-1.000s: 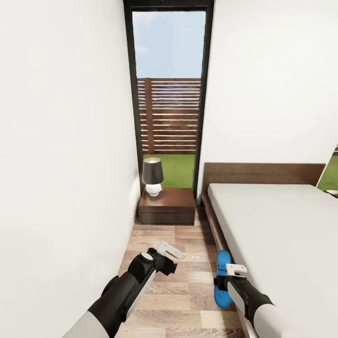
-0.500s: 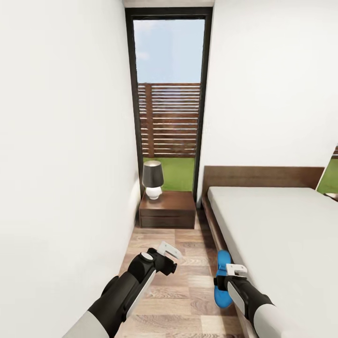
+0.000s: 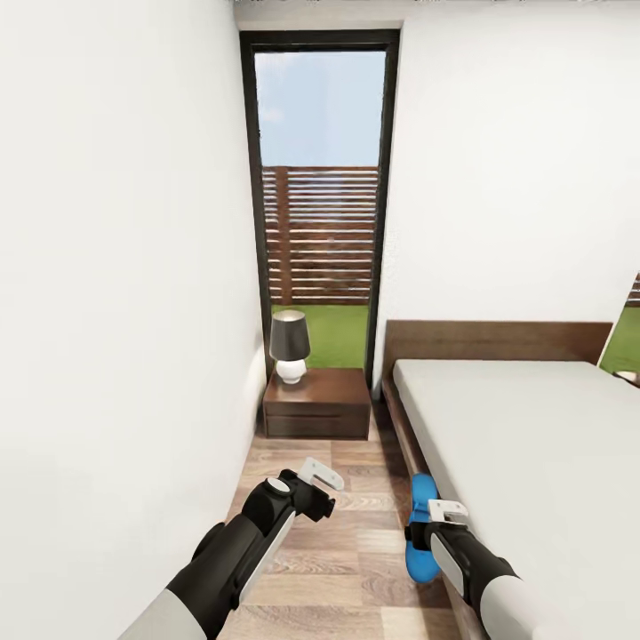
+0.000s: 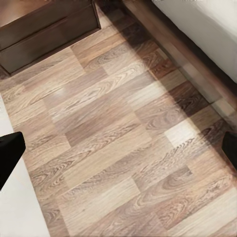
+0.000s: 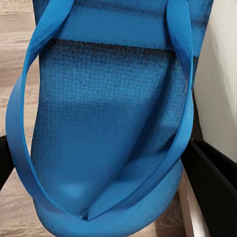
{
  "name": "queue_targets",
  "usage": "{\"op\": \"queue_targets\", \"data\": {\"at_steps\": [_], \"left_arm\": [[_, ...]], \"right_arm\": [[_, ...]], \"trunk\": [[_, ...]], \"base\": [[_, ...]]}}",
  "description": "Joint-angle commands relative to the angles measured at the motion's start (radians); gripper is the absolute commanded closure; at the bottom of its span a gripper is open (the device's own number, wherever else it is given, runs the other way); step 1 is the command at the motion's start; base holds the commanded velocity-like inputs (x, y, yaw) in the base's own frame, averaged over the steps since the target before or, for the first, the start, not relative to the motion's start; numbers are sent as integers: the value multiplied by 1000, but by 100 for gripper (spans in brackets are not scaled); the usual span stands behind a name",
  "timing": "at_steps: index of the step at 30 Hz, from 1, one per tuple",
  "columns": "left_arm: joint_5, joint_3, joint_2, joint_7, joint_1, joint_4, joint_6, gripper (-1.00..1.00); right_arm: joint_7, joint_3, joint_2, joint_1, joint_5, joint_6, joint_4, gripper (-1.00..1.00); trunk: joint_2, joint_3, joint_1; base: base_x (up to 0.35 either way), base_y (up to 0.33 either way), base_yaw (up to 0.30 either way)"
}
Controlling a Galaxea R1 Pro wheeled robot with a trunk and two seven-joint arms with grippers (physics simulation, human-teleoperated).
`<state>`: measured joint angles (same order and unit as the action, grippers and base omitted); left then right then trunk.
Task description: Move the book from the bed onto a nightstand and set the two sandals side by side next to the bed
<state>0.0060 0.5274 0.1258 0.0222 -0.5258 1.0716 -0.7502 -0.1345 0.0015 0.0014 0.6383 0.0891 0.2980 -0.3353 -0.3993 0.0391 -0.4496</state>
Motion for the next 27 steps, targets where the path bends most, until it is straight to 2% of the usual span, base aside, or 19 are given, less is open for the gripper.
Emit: {"op": "queue_targets", "data": {"at_steps": [1, 27], "left_arm": [[0, 0, 0, 2, 0, 1, -4, -100], [0, 0, 0, 1, 0, 1, -4, -100]], "right_arm": [[-5, 0, 0, 0, 11, 4, -1, 100], [-5, 2, 1, 0, 11, 4, -1, 100]], "trunk": [[-1, 1, 0], [-1, 43, 0]], "base": [[0, 0, 0], [0, 0, 0]]}}
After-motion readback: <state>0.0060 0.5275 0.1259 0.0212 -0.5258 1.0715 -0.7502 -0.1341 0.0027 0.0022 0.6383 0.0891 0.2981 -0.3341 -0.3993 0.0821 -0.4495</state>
